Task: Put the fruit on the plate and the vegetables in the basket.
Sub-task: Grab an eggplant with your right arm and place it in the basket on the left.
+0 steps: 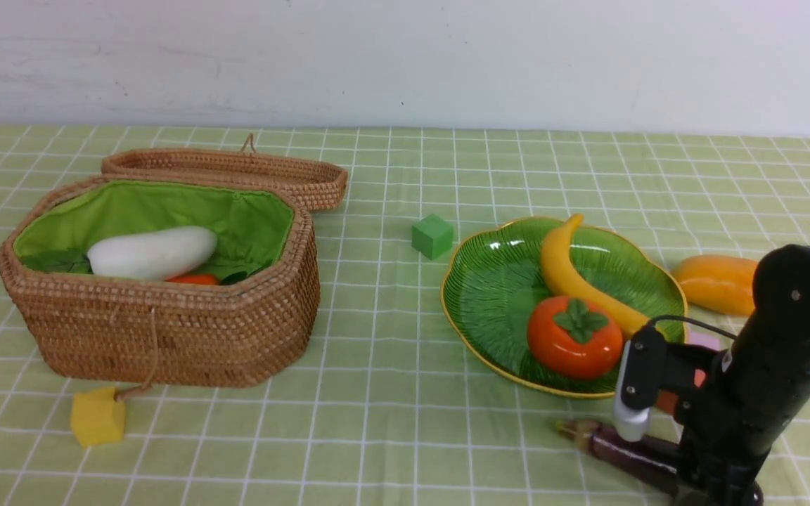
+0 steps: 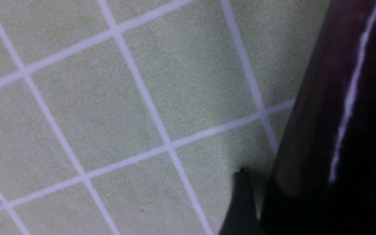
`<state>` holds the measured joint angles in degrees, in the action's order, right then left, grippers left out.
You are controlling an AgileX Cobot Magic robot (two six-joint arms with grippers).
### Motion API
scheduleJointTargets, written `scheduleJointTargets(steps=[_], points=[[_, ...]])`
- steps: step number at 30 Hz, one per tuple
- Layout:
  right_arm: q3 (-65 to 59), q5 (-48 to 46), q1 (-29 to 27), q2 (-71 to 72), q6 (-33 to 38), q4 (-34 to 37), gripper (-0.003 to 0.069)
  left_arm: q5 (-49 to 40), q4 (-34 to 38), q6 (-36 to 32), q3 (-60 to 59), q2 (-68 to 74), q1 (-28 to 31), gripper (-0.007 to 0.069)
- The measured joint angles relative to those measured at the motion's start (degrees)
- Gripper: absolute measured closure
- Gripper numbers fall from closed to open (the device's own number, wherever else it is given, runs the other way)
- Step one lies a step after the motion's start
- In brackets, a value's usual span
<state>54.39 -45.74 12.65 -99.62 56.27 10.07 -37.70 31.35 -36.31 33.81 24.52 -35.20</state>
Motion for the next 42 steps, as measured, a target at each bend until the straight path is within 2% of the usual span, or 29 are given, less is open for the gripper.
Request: scheduleJointTargets(steps=[1,6,10,13,16,19,21,23,30,32,33,38,42], points=[[0.0,-0.1,0.0,0.0,-0.3,0.1,0.0264,0.0,0.0,0.0,0.0,0.0,0.0,0.0637],[1.6,-6.6,0.0,0.5,-3.9,3.6,0.0264,0.0,0.0,0.0,0.0,0.0,0.0,0.0637],[5.8,-17.7,0.7,3.2,-10.6,11.7,0.0264,2.1,-0.4,0.1,0.0,0.0,0.0,0.0637],[10.1,-22.2,5.0,6.4,-18.7,15.6,0.0264,6.3,-3.0,1.6,0.0,0.0,0.0,0.0637],[14.7,-22.9,9.5,7.9,-22.9,16.2,0.0264,9.8,-6.6,5.4,0.0,0.0,0.3,0.0637],[25.9,-18.8,17.5,8.0,-26.1,15.8,0.0264,15.4,-17.5,16.3,0.0,0.0,2.3,0.0637],[29.4,-16.1,19.5,7.1,-26.2,15.8,0.0264,16.3,-21.1,19.7,0.0,0.0,3.2,0.0637],[40.4,-8.1,23.9,2.3,-25.4,15.8,0.0264,16.8,-32.6,29.6,0.0,0.0,5.7,0.0637],[67.1,-1.3,27.1,-16.7,-23.8,17.7,0.0264,14.2,-54.9,55.3,0.0,0.0,8.6,0.0637],[71.4,-0.5,27.5,-20.3,-23.8,17.8,0.0264,13.4,-58.3,59.3,0.0,0.0,8.7,0.0637],[76.6,0.3,27.9,-24.8,-23.8,17.8,0.0264,12.0,-62.4,64.3,0.0,-0.4,8.7,0.0637],[86.0,1.6,28.7,-33.9,-23.8,17.8,0.0264,8.7,-70.3,75.1,0.0,-1.3,8.7,0.0637],[87.0,2.0,28.8,-36.1,-23.8,16.7,0.0249,8.1,-72.1,77.3,0.0,-2.4,8.7,0.0636]])
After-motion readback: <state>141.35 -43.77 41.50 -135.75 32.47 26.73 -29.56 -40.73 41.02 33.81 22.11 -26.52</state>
